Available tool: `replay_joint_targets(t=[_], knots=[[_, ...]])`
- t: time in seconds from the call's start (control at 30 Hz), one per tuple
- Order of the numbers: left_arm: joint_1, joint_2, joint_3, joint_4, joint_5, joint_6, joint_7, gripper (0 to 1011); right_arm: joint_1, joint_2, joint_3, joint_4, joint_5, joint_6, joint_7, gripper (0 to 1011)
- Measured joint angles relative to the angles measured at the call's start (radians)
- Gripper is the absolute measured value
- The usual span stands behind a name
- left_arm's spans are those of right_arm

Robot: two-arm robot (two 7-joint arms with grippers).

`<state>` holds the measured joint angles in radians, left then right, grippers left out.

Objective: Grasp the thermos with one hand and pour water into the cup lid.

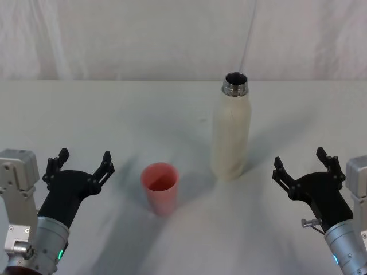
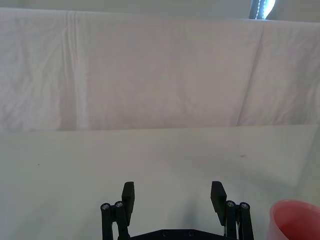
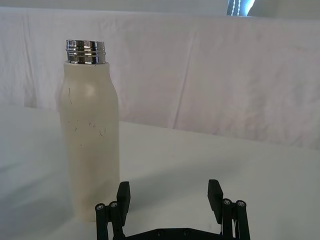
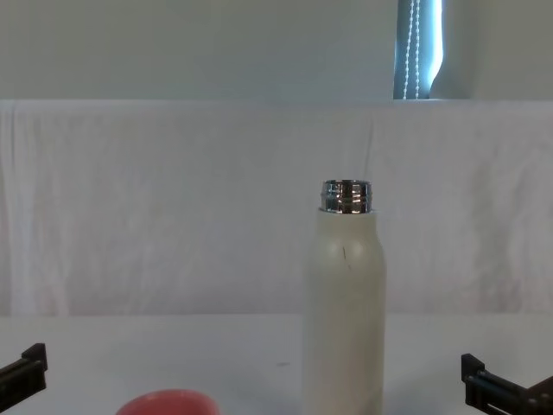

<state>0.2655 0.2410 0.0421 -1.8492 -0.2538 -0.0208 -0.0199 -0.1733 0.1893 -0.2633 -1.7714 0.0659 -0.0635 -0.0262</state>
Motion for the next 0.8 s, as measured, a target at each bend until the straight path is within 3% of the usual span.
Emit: replay_joint_targets(t=[0.8], knots=[[0.0, 0.0, 0.0, 0.0, 0.0, 0.0, 0.0, 1001, 0.0, 0.0, 0.001, 0.0, 0.0, 0.0, 0.0, 1001]])
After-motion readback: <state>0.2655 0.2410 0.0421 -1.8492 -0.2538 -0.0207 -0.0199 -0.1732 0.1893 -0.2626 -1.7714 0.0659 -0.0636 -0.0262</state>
